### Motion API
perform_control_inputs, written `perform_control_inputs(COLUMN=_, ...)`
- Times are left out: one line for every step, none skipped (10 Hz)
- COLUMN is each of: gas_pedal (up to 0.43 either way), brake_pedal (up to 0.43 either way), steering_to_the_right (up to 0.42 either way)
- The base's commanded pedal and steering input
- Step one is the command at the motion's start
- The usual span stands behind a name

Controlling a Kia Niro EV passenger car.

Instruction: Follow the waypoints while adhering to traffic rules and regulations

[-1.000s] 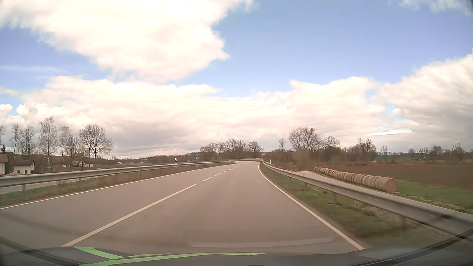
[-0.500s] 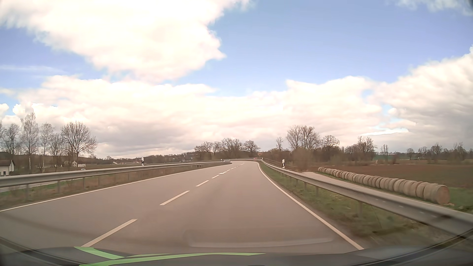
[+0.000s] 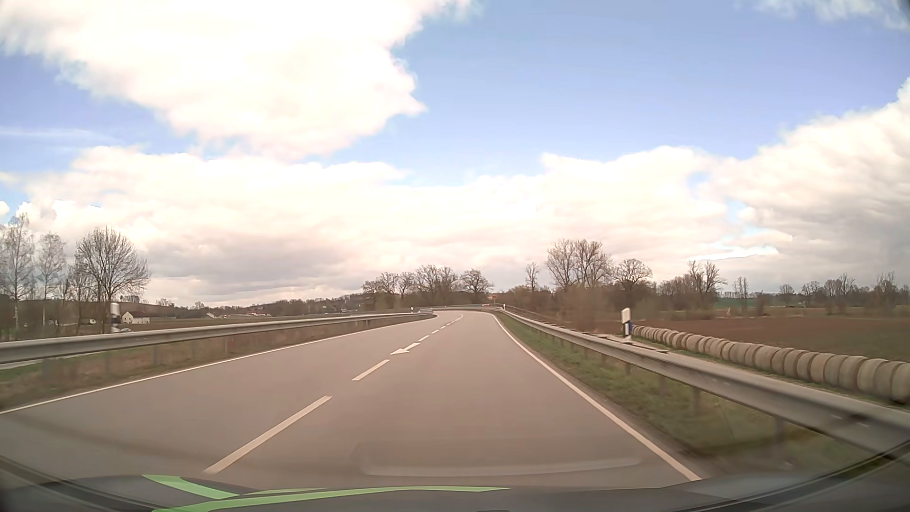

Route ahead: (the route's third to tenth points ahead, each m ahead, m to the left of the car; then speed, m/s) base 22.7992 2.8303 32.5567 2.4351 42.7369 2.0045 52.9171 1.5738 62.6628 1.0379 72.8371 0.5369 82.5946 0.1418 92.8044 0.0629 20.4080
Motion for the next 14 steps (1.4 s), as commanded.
perform_control_inputs(gas_pedal=0.220, brake_pedal=0.000, steering_to_the_right=0.009)
perform_control_inputs(gas_pedal=0.220, brake_pedal=0.000, steering_to_the_right=0.009)
perform_control_inputs(gas_pedal=0.220, brake_pedal=0.000, steering_to_the_right=0.009)
perform_control_inputs(gas_pedal=0.220, brake_pedal=0.000, steering_to_the_right=0.009)
perform_control_inputs(gas_pedal=0.220, brake_pedal=0.000, steering_to_the_right=0.009)
perform_control_inputs(gas_pedal=0.220, brake_pedal=0.000, steering_to_the_right=0.009)
perform_control_inputs(gas_pedal=0.220, brake_pedal=0.000, steering_to_the_right=0.008)
perform_control_inputs(gas_pedal=0.220, brake_pedal=0.000, steering_to_the_right=0.007)
perform_control_inputs(gas_pedal=0.220, brake_pedal=0.000, steering_to_the_right=0.007)
perform_control_inputs(gas_pedal=0.220, brake_pedal=0.000, steering_to_the_right=0.006)
perform_control_inputs(gas_pedal=0.220, brake_pedal=0.000, steering_to_the_right=0.006)
perform_control_inputs(gas_pedal=0.220, brake_pedal=0.000, steering_to_the_right=0.006)
perform_control_inputs(gas_pedal=0.220, brake_pedal=0.000, steering_to_the_right=0.004)
perform_control_inputs(gas_pedal=0.220, brake_pedal=0.000, steering_to_the_right=0.002)
